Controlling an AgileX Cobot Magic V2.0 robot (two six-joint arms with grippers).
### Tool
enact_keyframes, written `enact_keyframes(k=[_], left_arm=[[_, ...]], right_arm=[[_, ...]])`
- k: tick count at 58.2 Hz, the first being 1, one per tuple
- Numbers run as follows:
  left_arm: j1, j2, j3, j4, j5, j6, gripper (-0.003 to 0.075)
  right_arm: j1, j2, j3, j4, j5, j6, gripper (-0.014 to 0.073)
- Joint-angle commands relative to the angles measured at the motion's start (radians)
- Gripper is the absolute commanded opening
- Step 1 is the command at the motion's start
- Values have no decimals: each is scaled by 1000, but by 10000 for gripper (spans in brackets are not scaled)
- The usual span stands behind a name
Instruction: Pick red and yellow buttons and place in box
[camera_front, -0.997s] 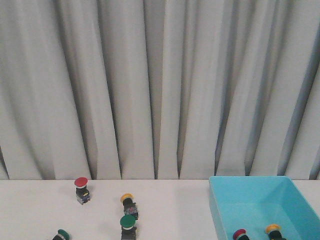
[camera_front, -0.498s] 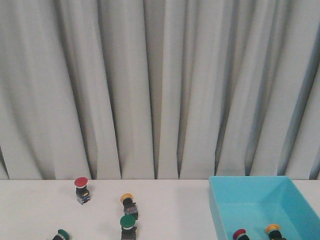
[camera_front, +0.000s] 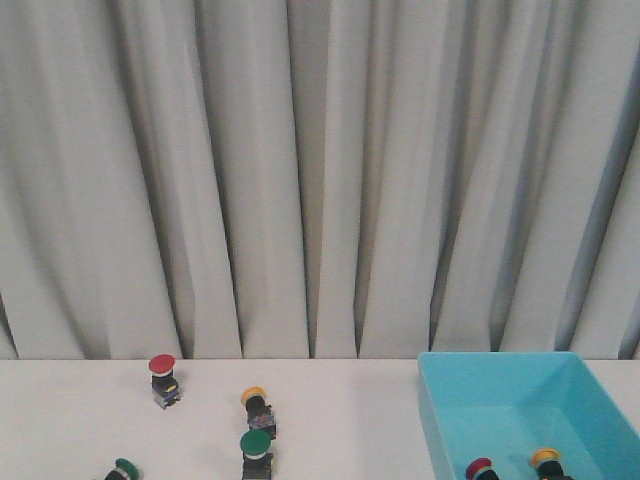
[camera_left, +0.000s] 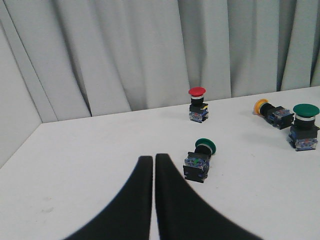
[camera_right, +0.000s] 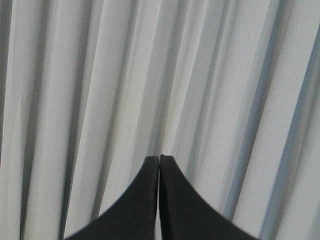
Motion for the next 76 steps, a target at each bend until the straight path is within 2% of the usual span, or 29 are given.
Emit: enact_keyframes(k=[1, 24, 32, 38, 46, 55, 59, 76], left_arm=[[2, -14, 10, -4, -64, -2, -6], [2, -14, 10, -4, -64, -2, -6], [2, -14, 10, -4, -64, -2, -6], [2, -14, 10, -4, -64, -2, -6], [2, -14, 10, -4, -64, -2, -6], [2, -14, 10, -4, -64, -2, -6], [2, -14, 10, -4, -64, -2, -6], [2, -14, 10, -4, -64, -2, -6]], right_arm=[[-1, 13, -20, 7, -65, -5, -9], [-1, 13, -19, 7, -65, -5, -9], [-1, 8, 33, -7, -104, -5, -9], [-1, -33, 147, -39, -196, 7, -9], [-1, -118, 350, -71, -321, 124, -9], [-1, -222, 594, -255, -333, 272, -9], [-1, -265, 694, -289, -335, 327, -9], [-1, -457, 1128, -303, -477, 355, -9]])
